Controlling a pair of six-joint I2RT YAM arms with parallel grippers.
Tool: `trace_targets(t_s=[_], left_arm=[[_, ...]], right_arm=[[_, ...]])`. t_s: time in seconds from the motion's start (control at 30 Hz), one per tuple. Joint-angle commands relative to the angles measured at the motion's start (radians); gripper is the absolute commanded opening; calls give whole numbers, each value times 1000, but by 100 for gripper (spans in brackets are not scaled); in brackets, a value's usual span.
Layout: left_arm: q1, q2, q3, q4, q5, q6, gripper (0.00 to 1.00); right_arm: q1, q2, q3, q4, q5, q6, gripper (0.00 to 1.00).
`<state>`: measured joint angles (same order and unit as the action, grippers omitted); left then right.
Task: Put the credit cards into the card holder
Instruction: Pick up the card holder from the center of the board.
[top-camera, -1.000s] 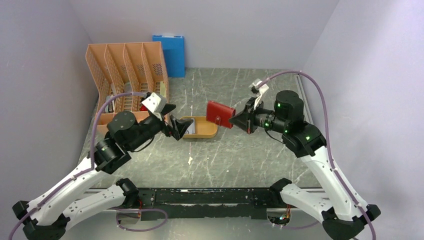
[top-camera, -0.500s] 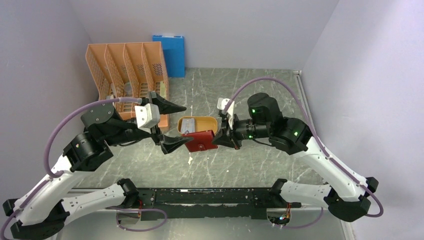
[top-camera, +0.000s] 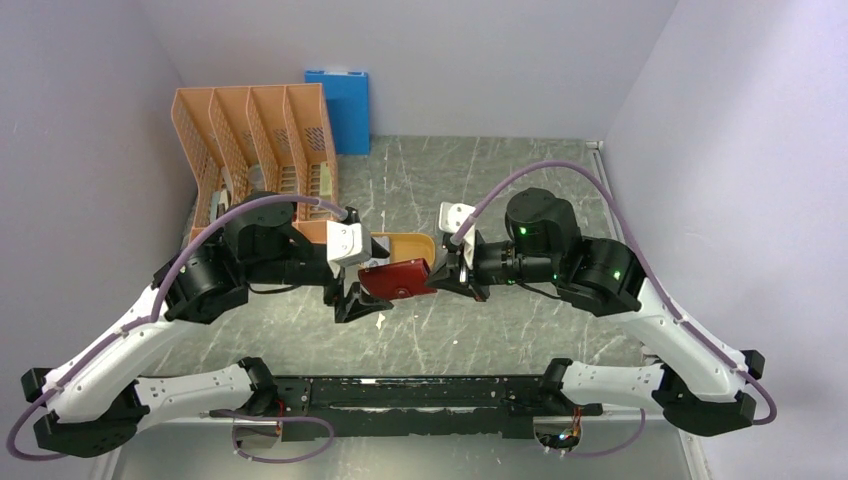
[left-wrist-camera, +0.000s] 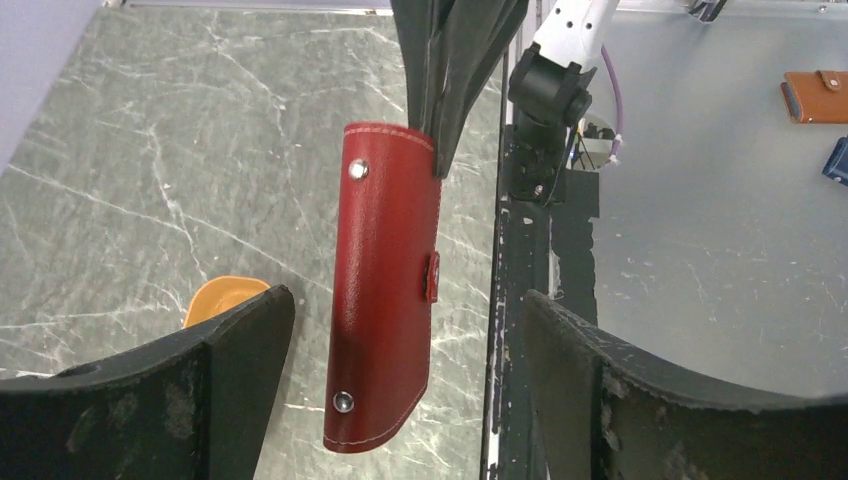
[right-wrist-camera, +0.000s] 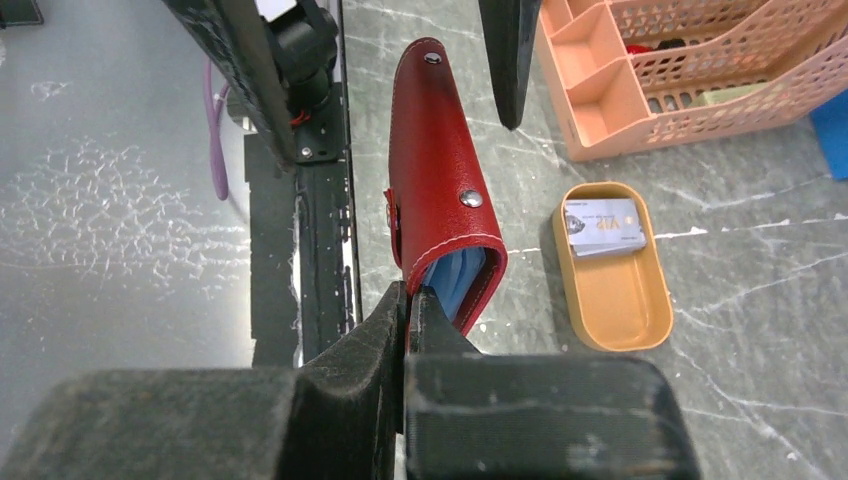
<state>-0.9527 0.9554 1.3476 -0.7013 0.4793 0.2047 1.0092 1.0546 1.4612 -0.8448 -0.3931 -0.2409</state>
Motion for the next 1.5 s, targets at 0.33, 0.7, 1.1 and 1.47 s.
trace_targets(t_s=[0.33,0.7,1.1,1.47], left_arm=[[-9,2,-27,-17,121,-7,70],[-8,26,32,-17,77,-15,85],[-8,46,51,-9,144,-15,63],[-6,41,71,10,183,-26,59]], right_arm=[[24,-47,15,-1,-3,-27,0],[34,-58,18,-8,-17,-34,0],[33,-81,17,-12,-26,-32,0],[34,-81,15,-7,-27,-34,0]])
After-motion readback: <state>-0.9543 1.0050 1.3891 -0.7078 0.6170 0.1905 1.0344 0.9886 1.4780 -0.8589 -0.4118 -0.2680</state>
